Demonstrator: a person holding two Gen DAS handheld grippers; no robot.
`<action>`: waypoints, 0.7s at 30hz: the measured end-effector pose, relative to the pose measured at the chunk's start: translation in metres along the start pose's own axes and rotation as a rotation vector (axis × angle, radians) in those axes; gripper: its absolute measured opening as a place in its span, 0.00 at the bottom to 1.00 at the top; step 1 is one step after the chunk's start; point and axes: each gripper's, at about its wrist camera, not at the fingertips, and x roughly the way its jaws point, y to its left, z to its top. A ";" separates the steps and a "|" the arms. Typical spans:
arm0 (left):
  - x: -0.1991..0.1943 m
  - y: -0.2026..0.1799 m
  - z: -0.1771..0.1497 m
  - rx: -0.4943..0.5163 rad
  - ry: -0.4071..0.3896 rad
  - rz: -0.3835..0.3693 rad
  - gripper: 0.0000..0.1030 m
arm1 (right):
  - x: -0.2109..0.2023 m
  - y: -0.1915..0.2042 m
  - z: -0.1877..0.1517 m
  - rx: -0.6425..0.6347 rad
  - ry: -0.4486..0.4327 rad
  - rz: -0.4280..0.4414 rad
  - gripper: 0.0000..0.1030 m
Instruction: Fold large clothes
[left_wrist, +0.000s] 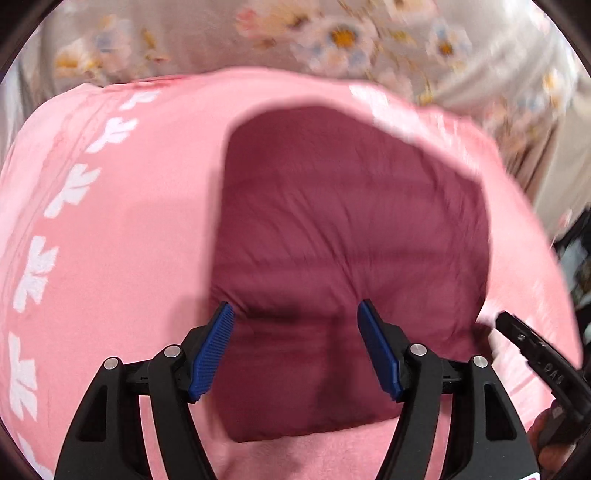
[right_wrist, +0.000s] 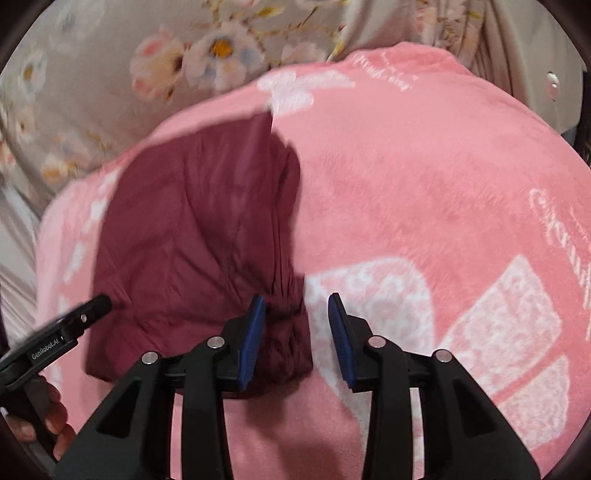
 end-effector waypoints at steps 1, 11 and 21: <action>-0.008 0.006 0.013 -0.021 -0.019 -0.011 0.65 | -0.010 0.001 0.016 0.026 -0.030 0.023 0.47; -0.002 0.007 0.116 -0.060 -0.058 -0.013 0.65 | 0.043 0.024 0.112 0.161 -0.049 0.121 0.68; 0.064 -0.014 0.130 0.009 0.025 0.044 0.65 | 0.103 0.031 0.102 0.107 0.009 0.000 0.08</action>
